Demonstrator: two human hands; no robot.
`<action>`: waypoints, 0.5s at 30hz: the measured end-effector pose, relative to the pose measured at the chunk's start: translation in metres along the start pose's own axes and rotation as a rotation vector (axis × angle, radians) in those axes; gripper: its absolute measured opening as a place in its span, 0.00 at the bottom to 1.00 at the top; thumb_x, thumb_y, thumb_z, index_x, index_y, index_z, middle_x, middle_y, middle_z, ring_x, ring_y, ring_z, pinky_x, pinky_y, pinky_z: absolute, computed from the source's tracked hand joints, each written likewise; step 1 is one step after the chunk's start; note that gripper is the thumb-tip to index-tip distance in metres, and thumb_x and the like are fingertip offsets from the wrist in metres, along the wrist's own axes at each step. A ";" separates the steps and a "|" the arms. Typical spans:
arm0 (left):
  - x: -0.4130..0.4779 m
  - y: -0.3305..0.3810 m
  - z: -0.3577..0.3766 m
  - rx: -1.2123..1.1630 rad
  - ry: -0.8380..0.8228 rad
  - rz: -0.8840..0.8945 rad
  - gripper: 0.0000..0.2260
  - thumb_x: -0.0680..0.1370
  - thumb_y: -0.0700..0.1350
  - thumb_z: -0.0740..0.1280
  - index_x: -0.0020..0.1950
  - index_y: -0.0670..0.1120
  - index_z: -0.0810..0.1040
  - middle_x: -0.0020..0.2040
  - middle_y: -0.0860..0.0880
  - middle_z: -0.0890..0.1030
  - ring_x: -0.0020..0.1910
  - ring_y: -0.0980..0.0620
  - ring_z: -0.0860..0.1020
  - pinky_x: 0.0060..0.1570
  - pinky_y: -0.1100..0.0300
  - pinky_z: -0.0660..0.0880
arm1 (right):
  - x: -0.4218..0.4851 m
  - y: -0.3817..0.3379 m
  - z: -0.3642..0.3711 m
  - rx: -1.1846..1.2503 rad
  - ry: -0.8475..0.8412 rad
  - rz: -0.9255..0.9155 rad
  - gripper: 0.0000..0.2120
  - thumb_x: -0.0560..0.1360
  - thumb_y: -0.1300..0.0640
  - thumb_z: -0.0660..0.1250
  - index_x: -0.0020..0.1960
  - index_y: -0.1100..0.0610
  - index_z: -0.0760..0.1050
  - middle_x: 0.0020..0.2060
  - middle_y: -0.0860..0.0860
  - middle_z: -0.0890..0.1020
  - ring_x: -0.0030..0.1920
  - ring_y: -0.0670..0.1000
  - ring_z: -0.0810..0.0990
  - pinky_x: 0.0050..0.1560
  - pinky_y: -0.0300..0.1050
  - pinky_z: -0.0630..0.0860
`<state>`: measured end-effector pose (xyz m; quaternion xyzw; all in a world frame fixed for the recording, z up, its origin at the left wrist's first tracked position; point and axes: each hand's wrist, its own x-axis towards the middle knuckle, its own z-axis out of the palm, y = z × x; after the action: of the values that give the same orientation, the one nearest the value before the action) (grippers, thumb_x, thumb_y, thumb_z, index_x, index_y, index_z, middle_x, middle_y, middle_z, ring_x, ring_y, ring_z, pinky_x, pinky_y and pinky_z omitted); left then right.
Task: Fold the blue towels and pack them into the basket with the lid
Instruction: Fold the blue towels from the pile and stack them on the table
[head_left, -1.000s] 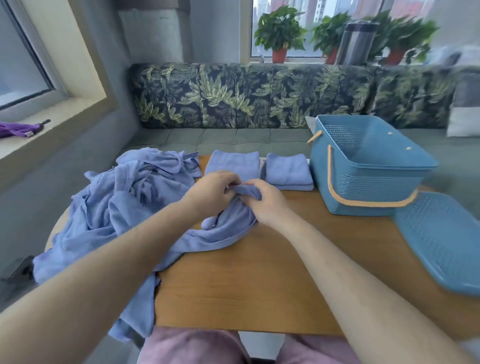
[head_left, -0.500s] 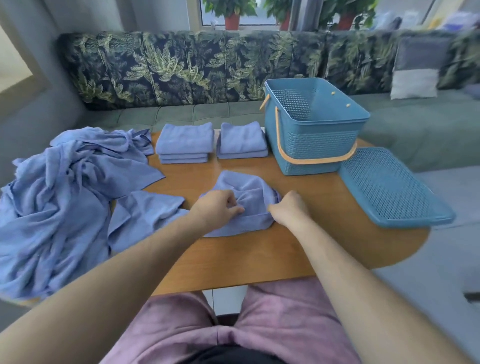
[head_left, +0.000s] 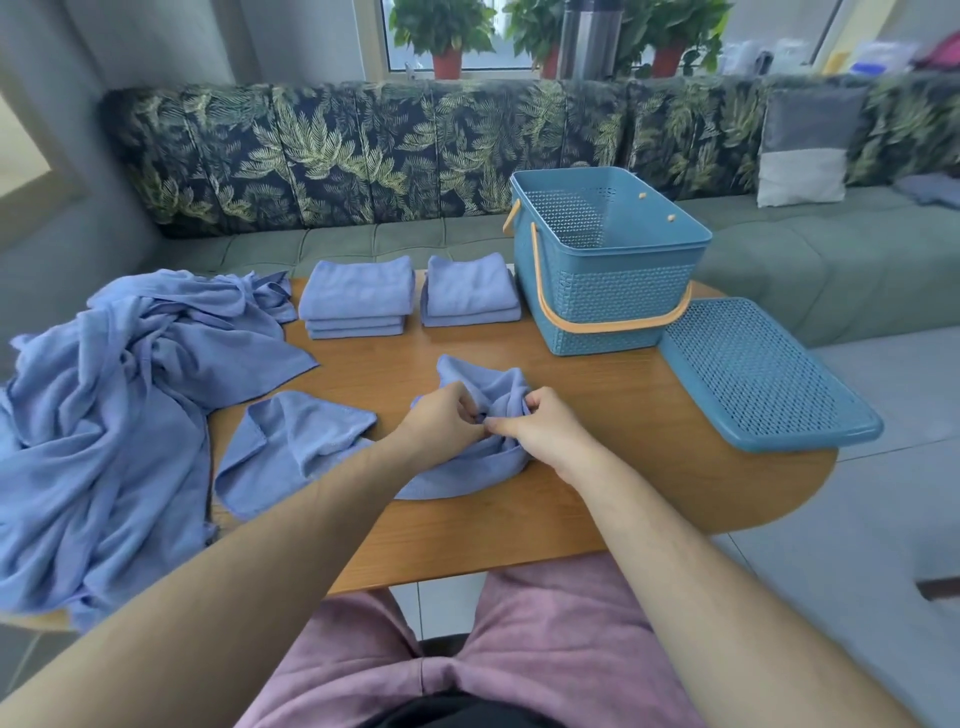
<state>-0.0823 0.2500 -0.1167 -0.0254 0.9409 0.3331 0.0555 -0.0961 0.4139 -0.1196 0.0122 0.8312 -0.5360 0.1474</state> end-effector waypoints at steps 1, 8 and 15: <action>-0.001 0.000 0.001 -0.001 -0.010 0.015 0.10 0.75 0.50 0.72 0.48 0.45 0.77 0.41 0.48 0.83 0.43 0.51 0.80 0.45 0.60 0.73 | -0.001 0.000 0.003 0.016 0.013 -0.006 0.16 0.71 0.55 0.78 0.44 0.57 0.70 0.37 0.53 0.74 0.38 0.49 0.76 0.38 0.43 0.71; -0.009 -0.009 -0.010 -0.294 -0.032 0.027 0.21 0.76 0.53 0.72 0.68 0.55 0.73 0.56 0.55 0.80 0.55 0.57 0.78 0.56 0.62 0.73 | 0.002 -0.006 0.018 0.217 0.084 -0.005 0.17 0.76 0.59 0.71 0.62 0.56 0.70 0.52 0.50 0.79 0.51 0.46 0.79 0.45 0.41 0.74; -0.004 -0.009 -0.040 -0.643 -0.001 -0.220 0.15 0.79 0.54 0.68 0.44 0.41 0.78 0.35 0.49 0.79 0.35 0.50 0.76 0.41 0.55 0.75 | 0.016 -0.034 0.017 0.441 0.034 -0.101 0.18 0.77 0.63 0.71 0.65 0.58 0.72 0.56 0.54 0.83 0.57 0.51 0.83 0.55 0.47 0.80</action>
<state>-0.0810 0.2174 -0.0911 -0.1428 0.7793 0.6047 0.0808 -0.1135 0.3823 -0.0996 0.0116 0.6956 -0.7113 0.1000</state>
